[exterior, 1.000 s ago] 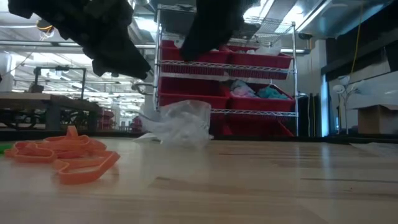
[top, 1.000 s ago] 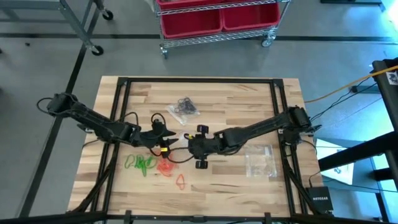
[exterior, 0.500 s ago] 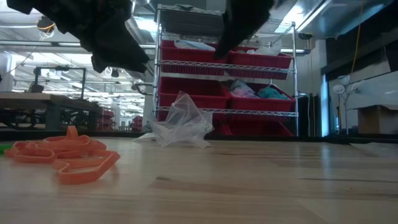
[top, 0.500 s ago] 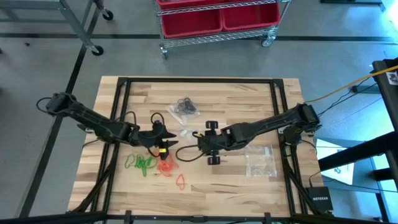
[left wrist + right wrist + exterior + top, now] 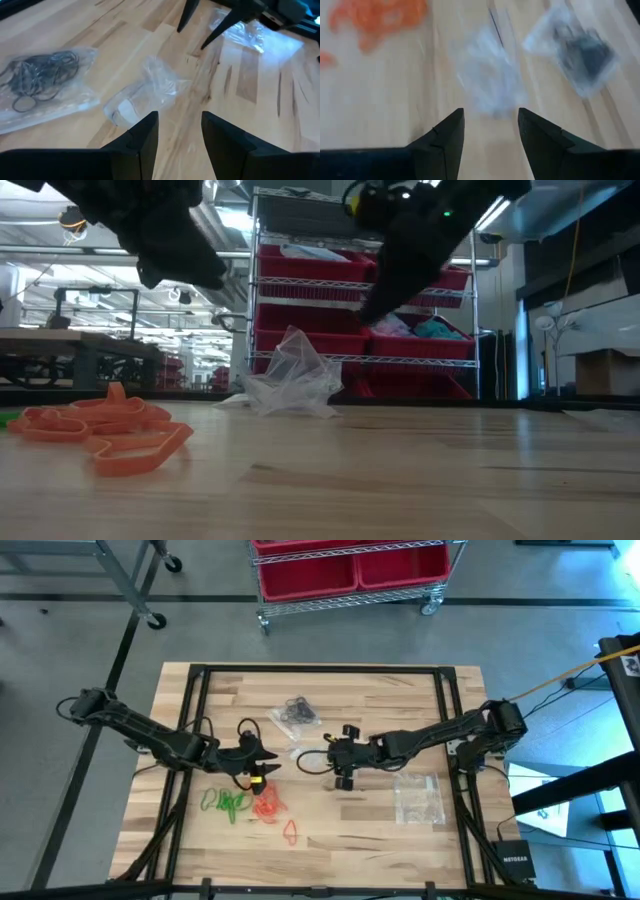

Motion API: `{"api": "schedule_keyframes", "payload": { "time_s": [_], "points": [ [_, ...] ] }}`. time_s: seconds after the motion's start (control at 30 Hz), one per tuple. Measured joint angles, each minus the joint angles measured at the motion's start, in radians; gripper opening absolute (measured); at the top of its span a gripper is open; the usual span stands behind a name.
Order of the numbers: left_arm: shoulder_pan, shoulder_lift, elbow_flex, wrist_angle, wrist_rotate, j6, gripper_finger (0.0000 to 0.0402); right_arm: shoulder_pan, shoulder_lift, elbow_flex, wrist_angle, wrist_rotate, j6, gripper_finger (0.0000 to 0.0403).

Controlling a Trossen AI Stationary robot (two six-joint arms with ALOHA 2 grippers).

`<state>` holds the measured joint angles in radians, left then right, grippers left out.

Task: Sort rubber bands
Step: Open the transparent zip bag

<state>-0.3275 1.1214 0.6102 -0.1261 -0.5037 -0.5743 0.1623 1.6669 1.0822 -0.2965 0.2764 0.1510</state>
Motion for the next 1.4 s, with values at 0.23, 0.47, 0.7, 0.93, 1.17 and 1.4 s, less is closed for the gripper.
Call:
{"api": "schedule_keyframes", "payload": {
  "time_s": [0.23, 0.47, 0.7, 0.93, 1.17, 1.4],
  "points": [
    [0.001, 0.001, 0.000, 0.006, -0.018, 0.005, 0.0143, 0.001, 0.003, -0.020, 0.260, 0.000, 0.027, 0.0177],
    [0.001, 0.000, 0.000, 0.006, -0.024, 0.005, 0.0143, 0.001, 0.003, -0.020, 0.396, 0.001, 0.028, 0.0177],
    [0.001, 0.000, 0.000, 0.007, -0.024, 0.005, 0.0143, 0.001, 0.003, -0.020, 0.419, -0.008, 0.034, 0.0177],
    [0.001, 0.000, 0.000, 0.006, -0.024, 0.005, 0.0143, -0.005, 0.003, -0.020, 0.398, -0.009, 0.131, 0.0203],
    [0.000, 0.000, -0.001, 0.008, -0.024, 0.004, 0.0143, -0.054, 0.003, -0.020, 0.374, 0.000, 0.220, 0.0306],
    [0.000, 0.000, -0.001, 0.016, -0.024, 0.002, 0.0143, -0.050, 0.003, -0.020, 0.350, 0.057, 0.087, 0.0350]
  ]
}}
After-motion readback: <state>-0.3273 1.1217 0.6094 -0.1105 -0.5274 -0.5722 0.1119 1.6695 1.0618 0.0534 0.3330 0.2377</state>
